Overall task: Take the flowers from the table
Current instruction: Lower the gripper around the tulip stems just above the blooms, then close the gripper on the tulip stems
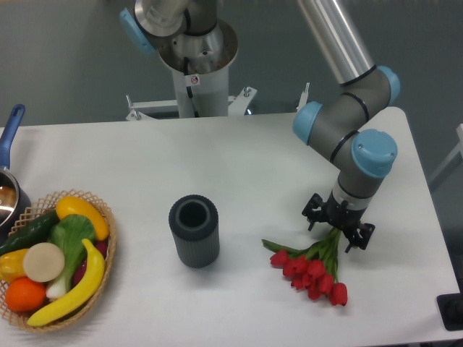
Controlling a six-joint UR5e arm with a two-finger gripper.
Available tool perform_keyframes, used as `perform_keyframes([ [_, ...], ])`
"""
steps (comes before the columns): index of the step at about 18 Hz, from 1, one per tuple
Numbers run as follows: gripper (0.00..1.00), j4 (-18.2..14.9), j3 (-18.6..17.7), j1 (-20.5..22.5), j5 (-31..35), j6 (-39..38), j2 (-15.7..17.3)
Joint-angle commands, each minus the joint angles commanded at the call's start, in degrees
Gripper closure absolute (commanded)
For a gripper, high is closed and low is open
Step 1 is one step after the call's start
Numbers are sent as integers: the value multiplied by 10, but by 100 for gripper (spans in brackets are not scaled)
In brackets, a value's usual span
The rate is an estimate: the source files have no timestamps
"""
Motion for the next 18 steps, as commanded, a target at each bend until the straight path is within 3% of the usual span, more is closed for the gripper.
perform_keyframes([
  [3,1,0,-1,-1,-1,-2,0],
  [10,32,0,-1,-1,-1,-2,1],
  [18,52,0,5,2,-2,-2,7],
])
